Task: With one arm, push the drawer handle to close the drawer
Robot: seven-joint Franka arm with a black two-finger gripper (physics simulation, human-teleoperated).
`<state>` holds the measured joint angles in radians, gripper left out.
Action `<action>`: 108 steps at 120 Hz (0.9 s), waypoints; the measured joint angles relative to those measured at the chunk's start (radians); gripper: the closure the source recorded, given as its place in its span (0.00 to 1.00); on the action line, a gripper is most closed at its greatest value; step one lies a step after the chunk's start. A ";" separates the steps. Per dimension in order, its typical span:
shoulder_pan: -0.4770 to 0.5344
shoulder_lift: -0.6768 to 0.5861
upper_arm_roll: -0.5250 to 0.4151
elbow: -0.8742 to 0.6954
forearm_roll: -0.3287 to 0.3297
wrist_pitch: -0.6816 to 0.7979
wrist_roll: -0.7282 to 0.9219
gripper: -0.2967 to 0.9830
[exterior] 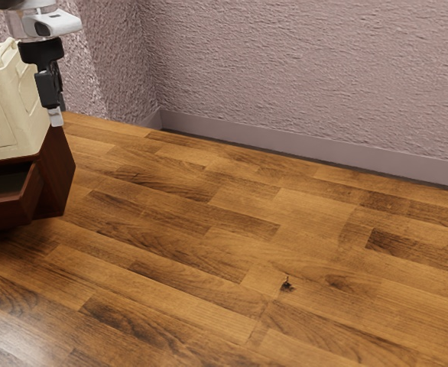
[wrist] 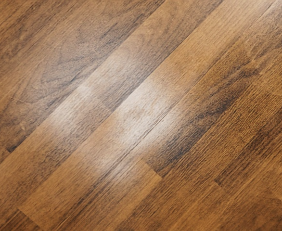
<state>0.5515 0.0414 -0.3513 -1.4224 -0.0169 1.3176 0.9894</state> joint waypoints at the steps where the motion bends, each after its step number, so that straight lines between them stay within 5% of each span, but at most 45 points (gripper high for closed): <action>1: 0.000 0.000 0.000 0.000 0.000 0.000 0.000 0.23; 21: 0.009 -0.019 -0.005 0.054 0.001 0.000 0.022 0.23; 31: 0.081 -0.143 -0.044 0.121 -0.003 -0.009 0.136 0.23; 40: -0.006 -0.242 -0.048 0.136 -0.004 -0.031 0.254 0.23; 51: -0.038 -0.278 -0.048 0.130 -0.002 -0.063 0.371 0.41; 73: 0.015 -0.212 -0.030 -0.230 -0.004 0.030 0.530 0.70; 108: 0.074 -0.207 0.096 -0.592 -0.001 0.423 0.821 0.82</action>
<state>0.6250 -0.1655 -0.2550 -2.0147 -0.0183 1.7409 1.8107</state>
